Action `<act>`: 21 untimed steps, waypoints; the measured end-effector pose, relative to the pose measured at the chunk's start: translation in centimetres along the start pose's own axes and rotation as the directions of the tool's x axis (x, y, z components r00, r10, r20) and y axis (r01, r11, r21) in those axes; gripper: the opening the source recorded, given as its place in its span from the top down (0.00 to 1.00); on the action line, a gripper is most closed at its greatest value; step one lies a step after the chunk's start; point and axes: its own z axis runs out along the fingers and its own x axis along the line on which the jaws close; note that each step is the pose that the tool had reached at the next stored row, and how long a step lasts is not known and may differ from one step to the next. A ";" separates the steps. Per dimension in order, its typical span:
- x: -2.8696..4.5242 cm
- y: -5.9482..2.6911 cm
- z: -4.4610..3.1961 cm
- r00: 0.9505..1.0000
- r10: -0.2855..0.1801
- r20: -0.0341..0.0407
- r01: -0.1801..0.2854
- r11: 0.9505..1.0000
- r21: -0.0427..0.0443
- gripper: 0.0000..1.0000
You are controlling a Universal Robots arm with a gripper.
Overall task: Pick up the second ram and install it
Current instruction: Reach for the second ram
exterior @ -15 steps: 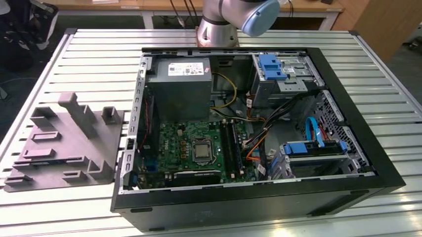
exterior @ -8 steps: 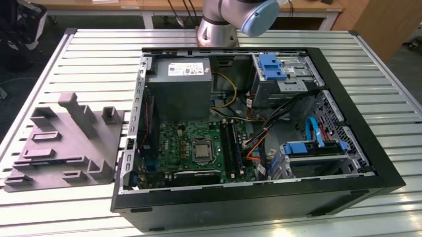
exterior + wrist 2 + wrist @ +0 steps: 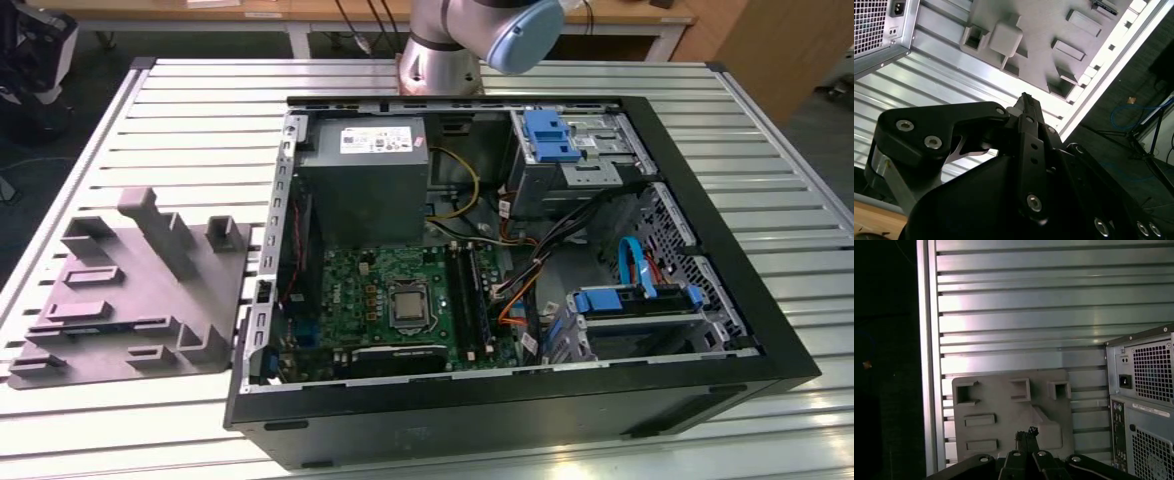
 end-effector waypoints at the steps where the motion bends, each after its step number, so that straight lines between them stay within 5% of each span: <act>1: 0.07 -0.06 0.09 1.000 0.000 0.000 0.000 1.000 0.000 0.90; 21: 0.72 -2.16 1.69 1.000 0.000 -0.002 0.000 1.000 0.000 0.90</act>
